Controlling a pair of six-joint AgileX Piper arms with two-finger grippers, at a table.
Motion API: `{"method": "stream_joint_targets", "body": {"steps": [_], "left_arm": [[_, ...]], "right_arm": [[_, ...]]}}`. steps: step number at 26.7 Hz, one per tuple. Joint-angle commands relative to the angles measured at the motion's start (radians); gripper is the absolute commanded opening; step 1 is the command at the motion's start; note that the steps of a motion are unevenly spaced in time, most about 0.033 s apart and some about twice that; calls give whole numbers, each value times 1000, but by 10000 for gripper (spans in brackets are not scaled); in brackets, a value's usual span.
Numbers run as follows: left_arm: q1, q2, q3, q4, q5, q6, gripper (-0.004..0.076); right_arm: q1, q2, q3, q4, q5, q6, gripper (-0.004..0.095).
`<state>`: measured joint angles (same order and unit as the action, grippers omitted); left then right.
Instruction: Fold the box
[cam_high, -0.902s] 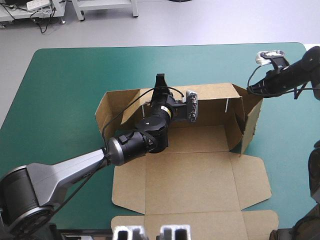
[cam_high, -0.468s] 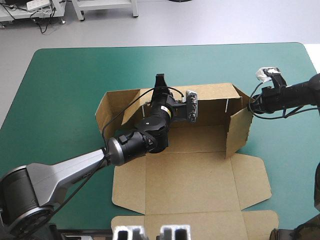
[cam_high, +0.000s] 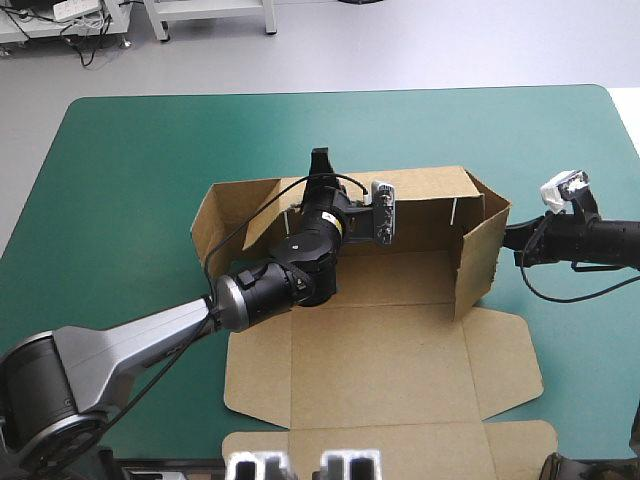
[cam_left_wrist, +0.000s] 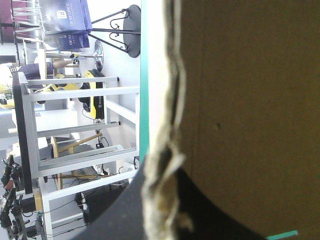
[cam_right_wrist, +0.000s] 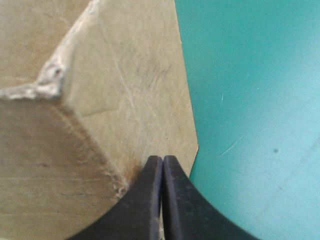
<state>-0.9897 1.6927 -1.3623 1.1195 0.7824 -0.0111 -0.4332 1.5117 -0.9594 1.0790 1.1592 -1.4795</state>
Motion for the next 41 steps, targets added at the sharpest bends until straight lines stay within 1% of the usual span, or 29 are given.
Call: {"method": "stream_joint_targets", "body": {"steps": [1,6,8,9,12,19,22,25,27,29,30,32,37,39,41], "left_arm": [[-7,-43,-23,-11,8,-16,-10],[-7,-43,-23,-11,8,-16,-10],[-7,-43,-23,-11,9,-16,-10],[-7,-43,-23,-11,12,-16,-10],[-7,-43,-23,-11,12,-16,-10],[-7,-43,-23,-9,12,-16,-10],[-7,-43,-23,-1,10,-16,-10],[-7,-43,-23,7,10,-16,-10],[-7,-43,-23,9,10,-16,-10],[-7,-43,-23,7,10,-6,-10],[-7,-43,-23,7,6,-8,-10],[-7,-43,-23,7,6,-8,-10],[-7,-43,-23,7,4,-8,-10],[-7,-43,-23,7,4,-8,-10],[-7,-43,-23,9,4,-8,-10]], "right_arm": [[-8,-50,-16,34,19,-12,63],[2,-54,-16,-21,33,14,334],[2,-54,-16,-21,51,14,405],[2,-54,-16,-21,59,14,419],[2,-54,-16,-27,97,14,424],[2,-86,-16,-71,101,46,430],[2,-107,-16,-66,101,46,430],[4,-111,-16,-33,101,39,430],[26,-111,-16,-30,99,26,430],[55,-111,-16,-28,92,-8,430],[90,-109,-16,-23,71,-38,430],[125,-109,-16,-23,22,-42,430],[132,-109,-16,4,37,-22,430],[142,-109,-16,19,24,-25,430],[160,-101,-16,34,-16,-25,430]]}}
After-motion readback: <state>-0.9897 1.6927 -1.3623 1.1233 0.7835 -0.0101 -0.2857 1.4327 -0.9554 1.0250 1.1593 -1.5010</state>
